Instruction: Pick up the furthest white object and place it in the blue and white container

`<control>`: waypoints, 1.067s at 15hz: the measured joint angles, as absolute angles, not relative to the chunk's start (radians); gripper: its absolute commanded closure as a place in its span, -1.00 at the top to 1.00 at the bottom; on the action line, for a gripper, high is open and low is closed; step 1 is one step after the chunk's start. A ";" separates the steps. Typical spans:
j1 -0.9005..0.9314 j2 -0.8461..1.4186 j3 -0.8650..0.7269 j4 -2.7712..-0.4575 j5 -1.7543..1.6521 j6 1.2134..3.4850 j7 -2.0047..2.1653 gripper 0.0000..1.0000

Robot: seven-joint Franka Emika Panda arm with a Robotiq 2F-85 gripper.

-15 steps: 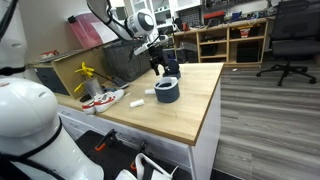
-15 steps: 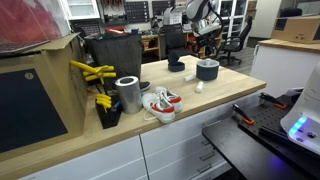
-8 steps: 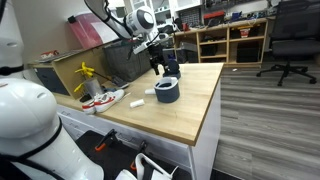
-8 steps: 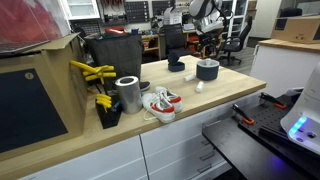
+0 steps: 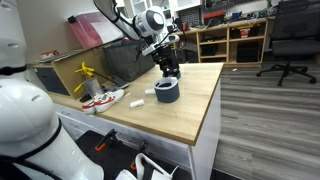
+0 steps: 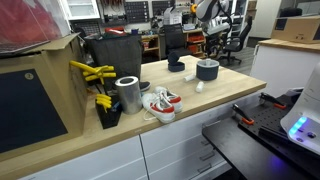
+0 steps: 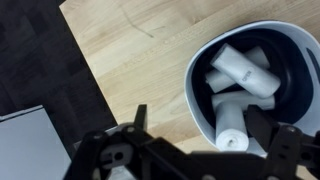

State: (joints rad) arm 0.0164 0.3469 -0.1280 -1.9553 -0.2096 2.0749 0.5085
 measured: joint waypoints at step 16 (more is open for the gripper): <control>0.036 0.423 -0.127 -1.942 -0.206 2.251 0.597 -0.94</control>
State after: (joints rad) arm 0.0362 0.4226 -0.1266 -1.9416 -0.2057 2.2508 0.5970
